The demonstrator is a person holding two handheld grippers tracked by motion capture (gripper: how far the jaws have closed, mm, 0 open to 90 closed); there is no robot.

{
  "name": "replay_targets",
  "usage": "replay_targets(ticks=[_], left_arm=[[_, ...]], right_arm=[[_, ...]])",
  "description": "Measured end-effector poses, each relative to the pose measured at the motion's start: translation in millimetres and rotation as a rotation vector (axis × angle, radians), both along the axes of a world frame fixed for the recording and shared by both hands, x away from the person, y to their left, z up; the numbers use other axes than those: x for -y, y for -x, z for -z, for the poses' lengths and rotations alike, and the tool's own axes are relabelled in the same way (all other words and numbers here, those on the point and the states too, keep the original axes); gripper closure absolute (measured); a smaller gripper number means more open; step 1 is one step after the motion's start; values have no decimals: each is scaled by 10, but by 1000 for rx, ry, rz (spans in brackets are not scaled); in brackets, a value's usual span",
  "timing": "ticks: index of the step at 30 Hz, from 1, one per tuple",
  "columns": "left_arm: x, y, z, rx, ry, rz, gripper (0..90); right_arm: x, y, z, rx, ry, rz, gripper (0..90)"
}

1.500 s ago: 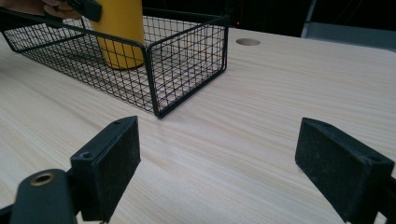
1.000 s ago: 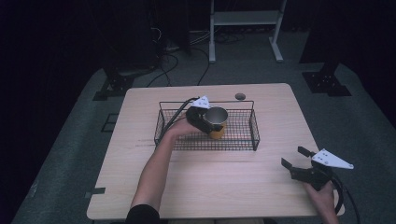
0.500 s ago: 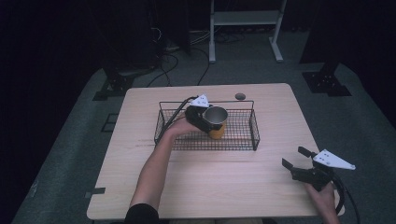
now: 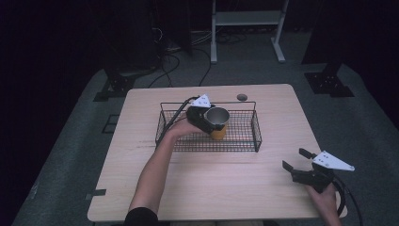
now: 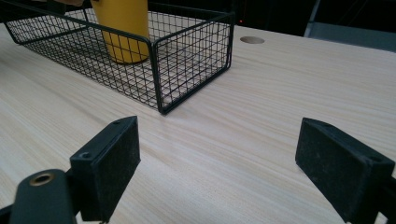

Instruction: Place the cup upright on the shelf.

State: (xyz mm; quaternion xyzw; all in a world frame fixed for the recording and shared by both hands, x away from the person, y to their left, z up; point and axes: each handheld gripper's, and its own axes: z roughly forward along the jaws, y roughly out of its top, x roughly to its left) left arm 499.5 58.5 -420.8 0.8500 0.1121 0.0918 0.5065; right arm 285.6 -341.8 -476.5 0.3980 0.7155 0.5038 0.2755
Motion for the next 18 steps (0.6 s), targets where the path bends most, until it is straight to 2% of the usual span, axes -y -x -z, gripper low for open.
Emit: replay_targets(ticks=[9,18], left_arm=[[-17,-7,-19,-2,23,-6,0],[-27,14,-73,14,35,-5,0]], right_arm=[[1,-1,-1,-1,-3,1,128],[1,-2,-1,-1,-3,1,128]])
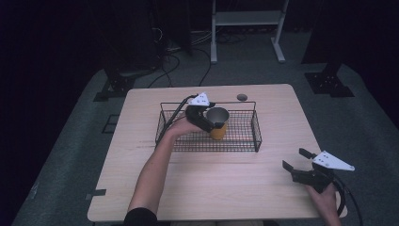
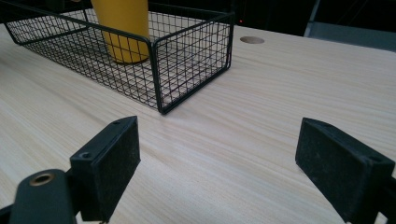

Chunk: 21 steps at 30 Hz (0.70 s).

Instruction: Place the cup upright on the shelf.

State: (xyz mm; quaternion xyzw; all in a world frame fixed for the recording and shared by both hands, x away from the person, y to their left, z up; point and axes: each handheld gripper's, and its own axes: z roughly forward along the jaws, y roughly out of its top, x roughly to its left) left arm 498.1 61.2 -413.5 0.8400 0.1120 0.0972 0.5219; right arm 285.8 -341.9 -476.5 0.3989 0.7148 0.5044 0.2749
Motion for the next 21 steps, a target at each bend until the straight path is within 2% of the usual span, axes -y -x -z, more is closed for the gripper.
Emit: replay_targets(ticks=[9,21], left_arm=[[-51,56,-128,27,24,0,0],[-95,207,-308,76,60,14,0]], right_arm=[[-1,0,0,1,2,-3,129],[1,-2,0,-2,-2,1,128]])
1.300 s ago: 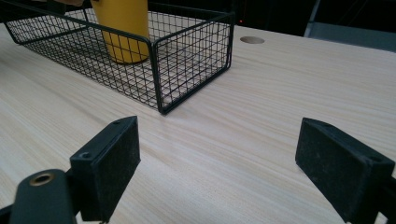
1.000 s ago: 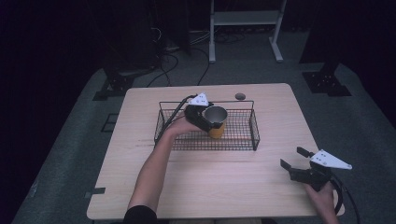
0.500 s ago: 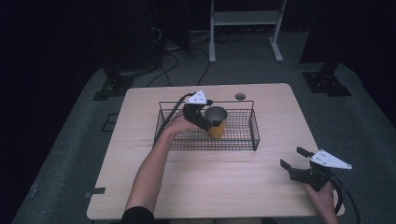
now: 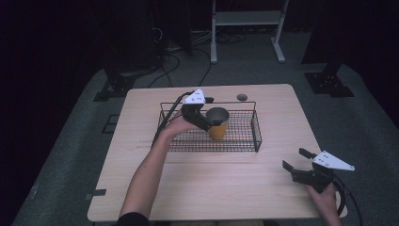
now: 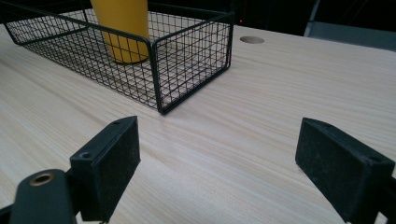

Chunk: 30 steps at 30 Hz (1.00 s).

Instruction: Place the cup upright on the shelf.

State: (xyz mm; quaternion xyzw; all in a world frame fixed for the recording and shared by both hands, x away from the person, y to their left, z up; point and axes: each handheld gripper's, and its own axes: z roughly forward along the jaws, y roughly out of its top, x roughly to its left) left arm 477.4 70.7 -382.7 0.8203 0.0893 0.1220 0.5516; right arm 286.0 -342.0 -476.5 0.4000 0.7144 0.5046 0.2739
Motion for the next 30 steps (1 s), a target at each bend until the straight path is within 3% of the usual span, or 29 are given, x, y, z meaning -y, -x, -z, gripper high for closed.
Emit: replay_targets(ticks=[20,30], left_arm=[[-224,216,-44,25,33,-23,0],[-306,320,0,13,42,-32,0]], right_arm=[[0,-3,1,-1,1,1,129],[0,-3,1,-2,1,1,129]])
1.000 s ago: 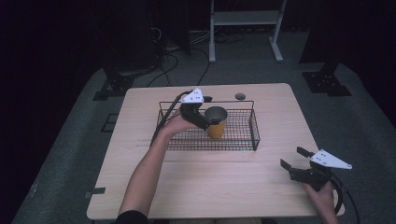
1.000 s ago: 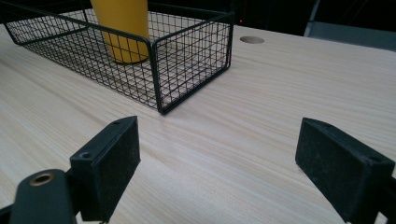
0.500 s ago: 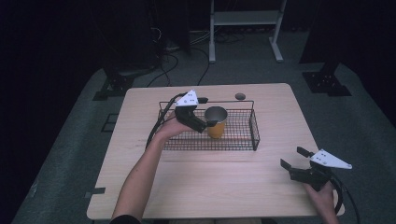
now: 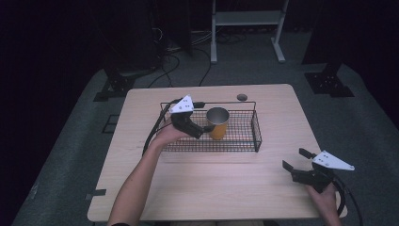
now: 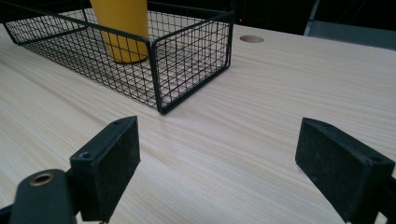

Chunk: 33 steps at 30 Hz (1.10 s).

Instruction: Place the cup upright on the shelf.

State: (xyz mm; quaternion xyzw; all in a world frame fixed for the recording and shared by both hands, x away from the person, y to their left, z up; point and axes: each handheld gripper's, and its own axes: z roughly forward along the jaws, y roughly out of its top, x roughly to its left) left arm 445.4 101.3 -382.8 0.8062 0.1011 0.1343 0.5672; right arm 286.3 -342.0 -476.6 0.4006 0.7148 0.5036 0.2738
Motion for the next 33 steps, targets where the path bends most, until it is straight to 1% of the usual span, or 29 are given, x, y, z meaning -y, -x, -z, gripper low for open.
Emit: replay_targets(ticks=[4,8,9,16,19,21,26,28,29,31,33], left_arm=[[-32,27,11,5,18,-6,0],[-61,59,33,6,12,-10,0],[-74,73,47,-2,13,-12,0],[-120,133,86,4,20,-23,0],[-136,156,105,-5,20,-24,0],[-157,188,120,0,27,-27,0],[-178,237,139,3,28,-30,0],[-184,258,151,3,23,-31,0],[-186,265,154,-5,16,-31,0],[-208,294,161,2,31,-35,0],[-224,311,167,1,35,-39,0]], right_arm=[[0,0,0,0,0,1,128],[-1,0,0,-1,1,1,129],[-1,0,0,-1,1,1,128],[0,0,0,-1,0,1,128],[-2,0,0,-1,0,1,128],[-1,0,0,-2,0,2,129],[0,0,0,-1,0,2,128],[-1,0,0,-2,0,2,128],[-1,0,0,-2,0,2,128],[0,0,0,-2,0,2,128],[0,0,0,-2,0,2,129]])
